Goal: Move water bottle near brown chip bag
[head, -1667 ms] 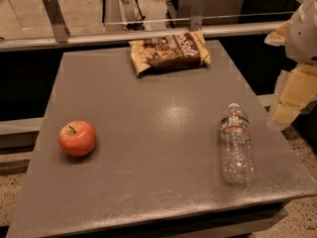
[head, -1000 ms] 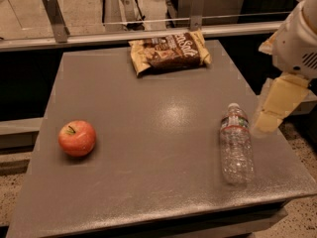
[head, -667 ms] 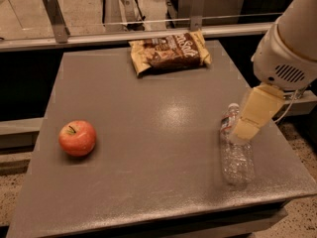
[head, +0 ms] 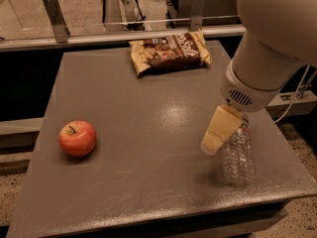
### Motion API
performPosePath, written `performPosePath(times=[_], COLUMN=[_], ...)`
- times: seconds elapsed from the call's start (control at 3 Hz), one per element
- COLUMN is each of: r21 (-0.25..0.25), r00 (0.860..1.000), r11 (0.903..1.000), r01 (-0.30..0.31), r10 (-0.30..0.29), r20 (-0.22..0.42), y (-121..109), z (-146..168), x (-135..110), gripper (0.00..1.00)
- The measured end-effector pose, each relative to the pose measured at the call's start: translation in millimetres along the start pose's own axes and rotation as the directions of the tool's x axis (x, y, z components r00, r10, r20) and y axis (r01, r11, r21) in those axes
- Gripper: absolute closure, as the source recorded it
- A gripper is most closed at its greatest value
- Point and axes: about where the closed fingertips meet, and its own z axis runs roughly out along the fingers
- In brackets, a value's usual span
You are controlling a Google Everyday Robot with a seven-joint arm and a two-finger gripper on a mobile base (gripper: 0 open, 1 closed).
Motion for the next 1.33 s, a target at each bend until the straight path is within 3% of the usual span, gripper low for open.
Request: performPosePath(times=[0.33, 0.67, 1.0, 1.33], r21=[0.031, 0.036, -0.011, -0.055], r00=[0.987, 0.961, 0.931, 0.908], r11=[0.9883, 0.9642, 0.9338, 0.9072], r01=[-0.149, -0.263, -0.358, -0.417], r10=[0.151, 0.265, 0.355, 0.413], r20=[-0.051, -0.074, -0.084, -0.072], y=[-11.1, -18.8, -17.9, -15.5], z=[27.4, 46.4, 63.9, 73.3], x=[14.0, 26.2, 35.2, 38.0], gripper=[0.0, 0.0, 0.04, 0.2])
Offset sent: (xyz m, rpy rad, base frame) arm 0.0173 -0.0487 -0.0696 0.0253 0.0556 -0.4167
